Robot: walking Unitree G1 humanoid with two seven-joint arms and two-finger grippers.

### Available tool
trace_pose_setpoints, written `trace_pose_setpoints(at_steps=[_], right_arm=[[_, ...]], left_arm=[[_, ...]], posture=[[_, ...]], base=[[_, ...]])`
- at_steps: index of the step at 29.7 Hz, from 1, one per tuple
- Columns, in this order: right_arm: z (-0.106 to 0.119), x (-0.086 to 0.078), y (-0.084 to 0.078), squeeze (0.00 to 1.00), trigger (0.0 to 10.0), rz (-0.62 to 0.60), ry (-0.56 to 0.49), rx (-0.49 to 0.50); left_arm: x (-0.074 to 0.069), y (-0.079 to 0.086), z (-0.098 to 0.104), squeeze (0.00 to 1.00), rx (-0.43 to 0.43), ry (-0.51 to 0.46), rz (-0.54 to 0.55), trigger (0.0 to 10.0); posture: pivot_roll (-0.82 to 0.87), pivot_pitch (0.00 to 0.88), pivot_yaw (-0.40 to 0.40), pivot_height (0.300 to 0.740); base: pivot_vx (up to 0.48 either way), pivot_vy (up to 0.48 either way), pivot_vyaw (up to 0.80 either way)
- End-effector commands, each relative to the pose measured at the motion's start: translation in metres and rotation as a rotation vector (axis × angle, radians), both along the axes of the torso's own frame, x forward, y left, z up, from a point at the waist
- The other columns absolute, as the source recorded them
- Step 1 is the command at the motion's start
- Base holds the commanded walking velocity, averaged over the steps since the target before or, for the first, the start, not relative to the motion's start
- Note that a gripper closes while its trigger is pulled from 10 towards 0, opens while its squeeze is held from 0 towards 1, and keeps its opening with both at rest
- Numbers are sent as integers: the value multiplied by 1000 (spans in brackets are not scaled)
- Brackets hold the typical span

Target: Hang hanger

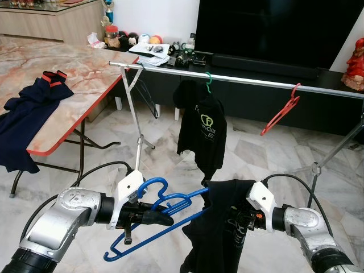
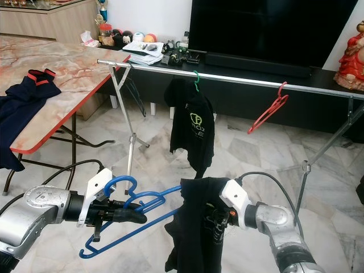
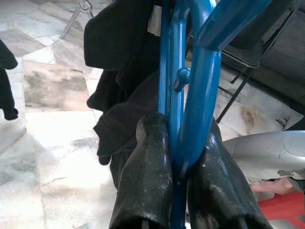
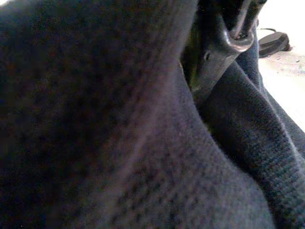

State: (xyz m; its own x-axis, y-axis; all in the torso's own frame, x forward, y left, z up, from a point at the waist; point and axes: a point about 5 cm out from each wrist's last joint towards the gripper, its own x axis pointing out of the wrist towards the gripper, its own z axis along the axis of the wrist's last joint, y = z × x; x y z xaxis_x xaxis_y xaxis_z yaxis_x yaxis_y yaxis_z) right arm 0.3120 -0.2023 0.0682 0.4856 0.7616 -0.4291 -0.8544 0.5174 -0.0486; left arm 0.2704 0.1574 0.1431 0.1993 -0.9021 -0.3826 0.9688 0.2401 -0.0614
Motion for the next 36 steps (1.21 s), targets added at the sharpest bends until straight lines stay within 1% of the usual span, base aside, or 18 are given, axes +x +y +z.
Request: trace_pose_setpoints(at_steps=[1, 6, 15, 17, 18, 20, 21, 22, 24, 27, 28, 29, 30, 31, 33, 34, 35, 36], right_arm=[[6, 4, -4, 0, 0, -13, -14, -7], [7, 5, -4, 0, 0, -3, -15, -11], [13, 6, -10, 0, 0, -7, -23, -6], [15, 6, -12, 0, 0, -8, -27, -4], [17, 7, -14, 0, 0, -11, -34, -5], [18, 7, -15, 0, 0, -13, -38, -7], [20, 7, -19, 0, 0, -15, -45, -11], [21, 7, -20, 0, 0, -16, -48, -14], [22, 7, -21, 0, 0, -17, -50, -16], [24, 6, -26, 0, 0, -26, -59, -22], [25, 6, -29, 0, 0, -33, -62, -26], [27, 6, -35, 0, 0, -52, -73, -39], [27, 6, -35, 0, 0, -52, -73, -39], [28, 5, -38, 0, 0, -59, -75, -42], [29, 5, -39, 0, 0, -59, -75, -41], [29, 4, -40, 0, 0, -63, -79, -42], [30, 3, -43, 0, 0, -76, -94, -36], [30, 3, -43, 0, 0, -76, -94, -36]], left_arm=[[3, -4, 15, 0, -30, -56, -32, 0], [3, -4, 16, 0, -28, -56, -33, 0], [1, 1, 13, 0, -9, -43, -30, 0], [0, 3, 11, 0, 9, -37, -28, 0], [-1, 8, 6, 0, 39, -29, -19, 0], [-2, 11, 4, 0, 55, -26, -14, 0], [-3, 18, -3, 0, 108, -18, 4, 0], [-4, 22, -6, 0, 133, -14, 12, 0], [-4, 25, -8, 0, 148, -10, 17, 0], [-8, 37, -16, 0, 193, 14, 45, 0], [-11, 43, -19, 0, 212, 27, 55, 0], [-15, 57, -26, 0, 275, 51, 84, 0], [-15, 57, -26, 0, 275, 51, 84, 0], [-20, 70, -33, 0, 347, 74, 100, 0], [-21, 72, -34, 0, 361, 79, 101, 0], [-25, 80, -41, 0, 407, 93, 115, 0], [-32, 93, -54, 0, 463, 123, 167, 0], [-32, 93, -54, 0, 463, 123, 167, 0]], posture=[[150, 39, -64, 740], [151, 39, -64, 740], [151, 39, -64, 740], [151, 39, -64, 740], [149, 29, -61, 740], [149, 29, -61, 740], [149, 28, -60, 740], [149, 25, -60, 740], [149, 25, -60, 740], [148, 20, -58, 740], [146, 17, -57, 740], [149, 15, -56, 740], [149, 15, -56, 740], [151, 14, -56, 740], [151, 14, -56, 740], [152, 9, -55, 740], [153, 5, -53, 740], [153, 5, -53, 740]], base=[[0, 0, 0], [0, 0, 0], [0, 0, 0], [0, 0, 0], [0, 0, 0], [0, 0, 0], [0, 0, 0], [0, 0, 0], [0, 0, 0], [0, 0, 0], [0, 0, 0], [0, 0, 0], [0, 0, 0], [0, 0, 0], [0, 0, 0], [0, 0, 0], [0, 0, 0], [0, 0, 0]])
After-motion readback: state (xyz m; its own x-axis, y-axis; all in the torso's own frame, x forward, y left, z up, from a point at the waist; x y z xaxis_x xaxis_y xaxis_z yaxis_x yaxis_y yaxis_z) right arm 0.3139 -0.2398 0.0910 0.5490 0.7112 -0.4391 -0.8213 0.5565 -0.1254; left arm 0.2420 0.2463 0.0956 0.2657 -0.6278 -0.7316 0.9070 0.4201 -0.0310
